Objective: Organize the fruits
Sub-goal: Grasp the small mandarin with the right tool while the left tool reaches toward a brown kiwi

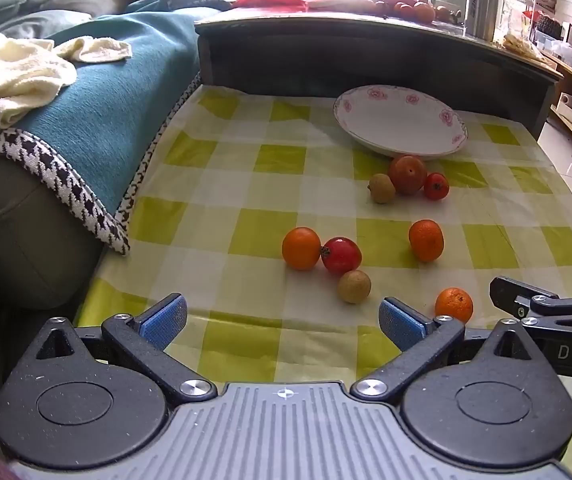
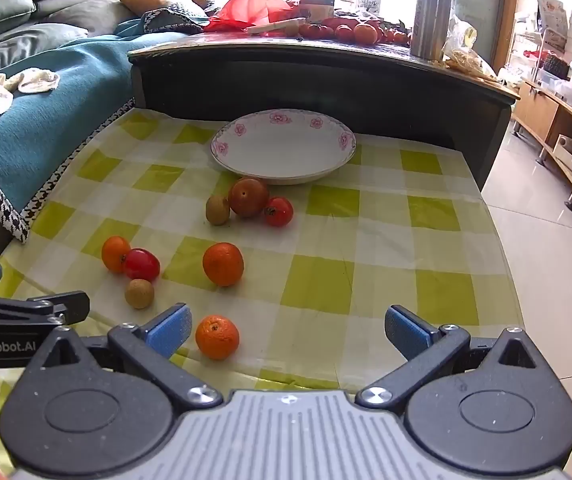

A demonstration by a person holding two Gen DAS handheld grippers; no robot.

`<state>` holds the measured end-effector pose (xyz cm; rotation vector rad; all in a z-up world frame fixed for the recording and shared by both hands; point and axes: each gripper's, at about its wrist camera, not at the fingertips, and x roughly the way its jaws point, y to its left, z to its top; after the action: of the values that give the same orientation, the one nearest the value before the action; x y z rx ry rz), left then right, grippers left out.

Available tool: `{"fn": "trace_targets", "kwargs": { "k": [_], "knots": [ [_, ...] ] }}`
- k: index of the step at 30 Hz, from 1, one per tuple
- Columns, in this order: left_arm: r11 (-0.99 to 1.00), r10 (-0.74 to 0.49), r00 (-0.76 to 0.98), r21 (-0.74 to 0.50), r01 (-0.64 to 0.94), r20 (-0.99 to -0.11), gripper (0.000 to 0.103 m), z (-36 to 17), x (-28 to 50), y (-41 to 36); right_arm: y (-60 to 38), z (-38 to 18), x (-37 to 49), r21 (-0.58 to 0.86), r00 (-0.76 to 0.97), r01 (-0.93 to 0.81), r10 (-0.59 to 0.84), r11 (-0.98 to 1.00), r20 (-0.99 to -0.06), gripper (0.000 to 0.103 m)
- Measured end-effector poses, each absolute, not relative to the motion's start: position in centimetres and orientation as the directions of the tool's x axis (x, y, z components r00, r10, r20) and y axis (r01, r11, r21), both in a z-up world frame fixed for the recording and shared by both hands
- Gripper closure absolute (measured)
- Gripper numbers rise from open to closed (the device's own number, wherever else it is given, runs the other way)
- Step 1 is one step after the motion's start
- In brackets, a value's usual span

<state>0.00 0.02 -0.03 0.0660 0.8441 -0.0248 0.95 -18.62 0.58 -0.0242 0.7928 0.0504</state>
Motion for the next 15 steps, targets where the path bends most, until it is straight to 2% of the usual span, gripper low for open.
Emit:
{"fn": "trace_targets", "kwargs": {
  "k": [15],
  "knots": [
    [0.997,0.017,0.654,0.065,0.05,-0.756,0.0,-0.69,0.0,0.33,-18.44,0.1,1.08,-0.012,0.696,-0.062,0.034,0.998,-0.717,0.0]
  ]
}}
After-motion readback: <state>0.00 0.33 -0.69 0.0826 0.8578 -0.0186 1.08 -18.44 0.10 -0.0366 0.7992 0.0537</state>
